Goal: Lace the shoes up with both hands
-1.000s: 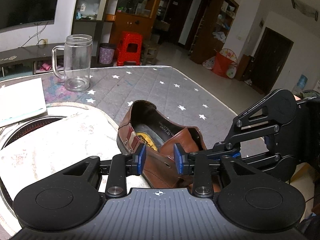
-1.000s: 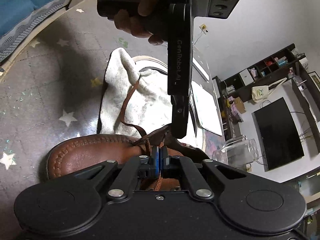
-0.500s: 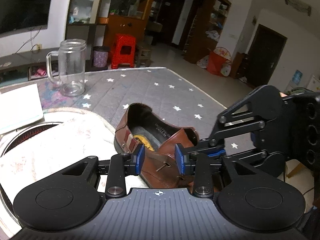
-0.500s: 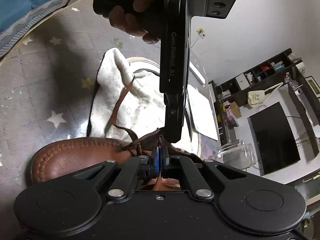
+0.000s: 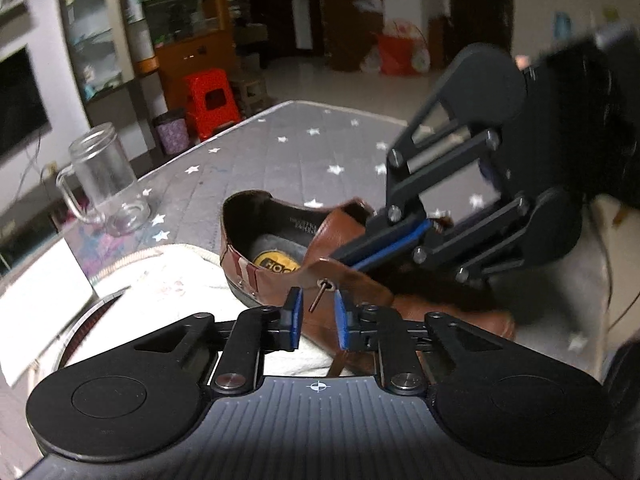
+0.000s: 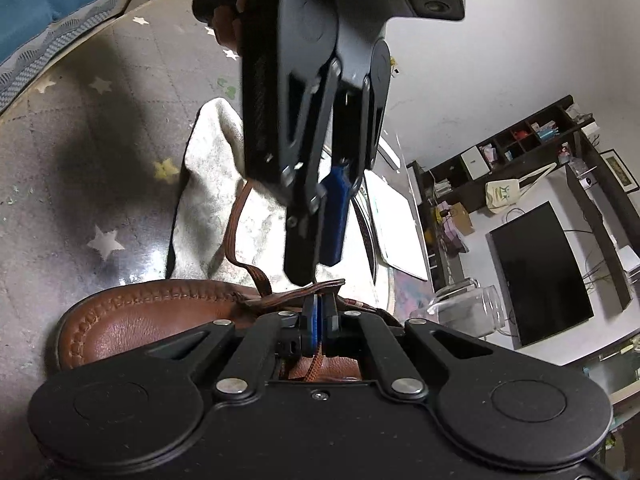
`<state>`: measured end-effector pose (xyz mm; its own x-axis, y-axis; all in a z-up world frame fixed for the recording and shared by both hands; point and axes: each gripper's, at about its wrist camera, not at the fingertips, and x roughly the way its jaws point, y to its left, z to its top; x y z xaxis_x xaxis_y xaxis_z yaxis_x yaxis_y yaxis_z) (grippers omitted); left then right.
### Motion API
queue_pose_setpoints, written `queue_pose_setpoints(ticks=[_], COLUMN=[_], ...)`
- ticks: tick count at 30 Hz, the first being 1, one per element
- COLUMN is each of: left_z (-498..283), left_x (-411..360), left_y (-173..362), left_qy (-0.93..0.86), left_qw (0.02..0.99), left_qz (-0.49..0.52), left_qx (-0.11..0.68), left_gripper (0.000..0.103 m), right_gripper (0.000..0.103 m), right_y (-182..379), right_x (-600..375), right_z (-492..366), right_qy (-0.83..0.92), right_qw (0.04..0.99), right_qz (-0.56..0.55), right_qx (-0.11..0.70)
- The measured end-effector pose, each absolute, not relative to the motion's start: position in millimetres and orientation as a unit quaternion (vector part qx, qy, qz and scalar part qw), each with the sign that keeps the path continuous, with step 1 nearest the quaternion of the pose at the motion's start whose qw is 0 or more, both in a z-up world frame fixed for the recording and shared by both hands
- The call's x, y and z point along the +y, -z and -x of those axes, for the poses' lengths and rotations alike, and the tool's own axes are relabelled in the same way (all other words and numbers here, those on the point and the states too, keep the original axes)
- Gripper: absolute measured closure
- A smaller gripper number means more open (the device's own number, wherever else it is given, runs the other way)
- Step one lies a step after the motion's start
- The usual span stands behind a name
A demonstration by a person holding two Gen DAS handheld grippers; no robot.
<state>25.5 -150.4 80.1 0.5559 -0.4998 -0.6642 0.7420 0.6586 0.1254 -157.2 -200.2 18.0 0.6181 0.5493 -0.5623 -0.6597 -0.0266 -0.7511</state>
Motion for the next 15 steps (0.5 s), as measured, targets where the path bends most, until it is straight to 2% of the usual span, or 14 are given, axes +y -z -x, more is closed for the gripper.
queue_pose_setpoints(ticks=[2,5,13,15], left_z=[-26,-22,-4,0], left_x=[-152,-154,-152,-146], left_y=[-78,-73,-76,-81], left_qy=[0.358,0.343,0.264,0.238], left_qw=[0.859,0.868,0.904,0.914], left_qz=[-0.21,-0.21,-0.21,-0.208], left_qx=[0.299,0.293,0.263,0.254], left_gripper=[0.096,0.099,0.1,0.1], right_gripper=[0.101,0.101,0.101,0.089], right_y=[-17,-17,-19,-22], right_x=[-200,-200,-201,-205], right_z=[157,157,165,173], right_qy=[-0.433,-0.431,-0.408,-0.394], right_qw=[0.696,0.698,0.723,0.738], right_qz=[0.57,0.57,0.554,0.545], right_qx=[0.049,0.051,0.055,0.054])
